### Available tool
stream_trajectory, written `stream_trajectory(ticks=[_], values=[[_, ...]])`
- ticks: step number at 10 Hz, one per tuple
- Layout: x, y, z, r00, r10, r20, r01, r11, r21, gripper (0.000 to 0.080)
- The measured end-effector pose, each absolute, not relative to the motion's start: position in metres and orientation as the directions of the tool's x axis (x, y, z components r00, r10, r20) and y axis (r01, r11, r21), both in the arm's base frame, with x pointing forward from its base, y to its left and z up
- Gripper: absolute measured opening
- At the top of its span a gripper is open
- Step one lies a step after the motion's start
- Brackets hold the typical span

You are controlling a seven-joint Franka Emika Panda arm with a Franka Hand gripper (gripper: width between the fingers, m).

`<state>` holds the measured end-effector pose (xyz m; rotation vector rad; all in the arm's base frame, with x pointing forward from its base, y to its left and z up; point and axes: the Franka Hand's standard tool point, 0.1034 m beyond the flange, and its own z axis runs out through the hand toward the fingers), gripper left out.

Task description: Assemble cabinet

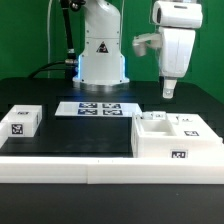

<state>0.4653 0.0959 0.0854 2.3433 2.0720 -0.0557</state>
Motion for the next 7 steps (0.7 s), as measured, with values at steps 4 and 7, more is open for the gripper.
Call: stream_trajectory(ticks=[4, 7], values=[[0.431, 0.097, 0.064, 0.119, 0.993, -0.007, 0.993, -0.119, -0.003, 0.0797], [0.421, 0.103, 0.039, 0.118, 0.993, 0.025, 0.993, -0.118, -0.002, 0.0797]])
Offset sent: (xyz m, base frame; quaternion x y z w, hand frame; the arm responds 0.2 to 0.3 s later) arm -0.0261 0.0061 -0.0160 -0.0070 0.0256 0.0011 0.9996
